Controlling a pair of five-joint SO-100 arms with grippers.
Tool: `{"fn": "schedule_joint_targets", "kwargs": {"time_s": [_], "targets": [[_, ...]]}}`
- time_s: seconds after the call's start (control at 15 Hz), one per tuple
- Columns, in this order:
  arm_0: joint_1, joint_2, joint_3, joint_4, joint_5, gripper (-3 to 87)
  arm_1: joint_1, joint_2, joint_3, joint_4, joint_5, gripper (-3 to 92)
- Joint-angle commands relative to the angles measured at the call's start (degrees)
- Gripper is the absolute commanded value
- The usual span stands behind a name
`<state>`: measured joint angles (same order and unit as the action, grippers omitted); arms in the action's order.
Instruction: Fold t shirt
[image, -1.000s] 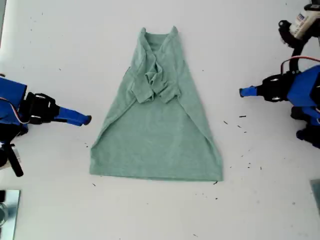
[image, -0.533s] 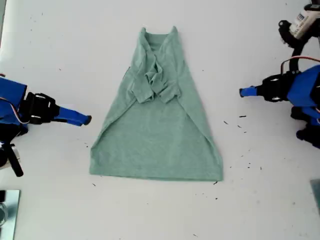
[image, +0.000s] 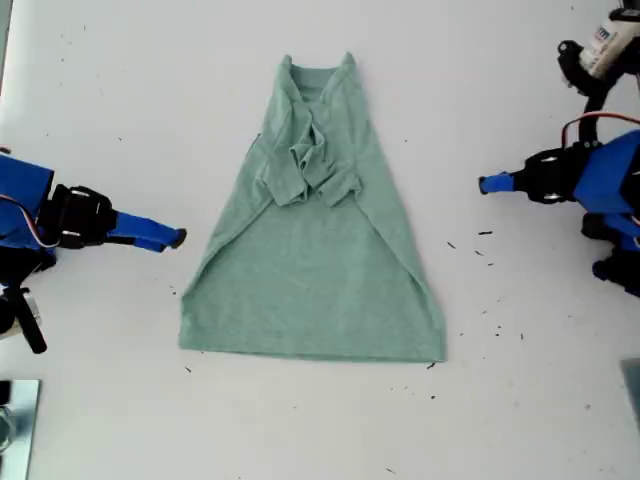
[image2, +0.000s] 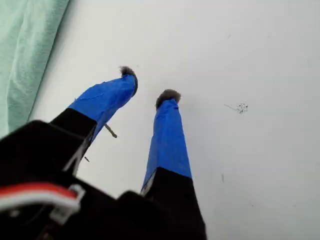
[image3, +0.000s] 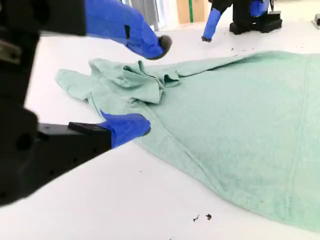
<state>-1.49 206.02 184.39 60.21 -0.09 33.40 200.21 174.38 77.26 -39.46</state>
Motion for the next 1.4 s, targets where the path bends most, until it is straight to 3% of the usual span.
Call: {"fn": "schedule_joint_targets", "kwargs": {"time_s": [0.0,0.13,0.2,0.33,0.4,0.47,0.53,0.67,0.87,1.07,1.13,1.2,1.33], "targets": [[-1.05,0.44,0.53,0.00,0.18,20.9,-7.21,0.26,3.25,0.09,3.96,11.5],[-3.25,0.53,0.44,-1.05,-1.76,-0.2,-12.57,0.26,3.25,0.09,-1.41,11.1],[-2.99,0.53,0.44,-0.70,-5.98,-0.2,-12.04,0.26,3.25,0.09,0.00,11.0],[-0.26,0.53,0.26,-0.26,-5.45,-0.2,-12.13,0.26,3.25,0.09,22.32,11.1],[2.29,0.53,0.26,0.35,-1.49,4.8,-12.39,0.35,3.25,0.09,28.04,10.0],[2.11,0.53,0.79,-0.35,2.55,6.0,-15.03,0.53,2.46,-0.26,28.92,2.1],[0.00,0.53,1.05,-0.62,4.92,-0.1,-19.51,0.53,-0.18,-0.97,25.40,2.1],[-0.35,0.53,1.05,-0.70,4.92,-0.1,-24.35,-0.44,-8.79,-2.64,27.51,2.2],[-1.41,0.53,1.14,-0.79,5.98,-0.1,-31.73,-41.84,-43.24,1.58,27.69,2.2],[-1.05,0.53,1.23,-0.88,6.33,-0.1,-37.27,-70.40,-77.52,19.60,24.35,2.0],[-0.88,0.53,1.23,-0.88,6.33,-0.1,-39.55,-76.03,-84.55,23.03,23.99,14.2],[-0.88,0.53,1.23,-0.88,6.59,-0.1,-41.13,-79.37,-88.07,22.41,23.29,37.9],[-1.14,0.53,1.32,-0.97,7.12,-0.1,-42.89,-83.50,-89.38,22.50,23.91,37.7]]}}
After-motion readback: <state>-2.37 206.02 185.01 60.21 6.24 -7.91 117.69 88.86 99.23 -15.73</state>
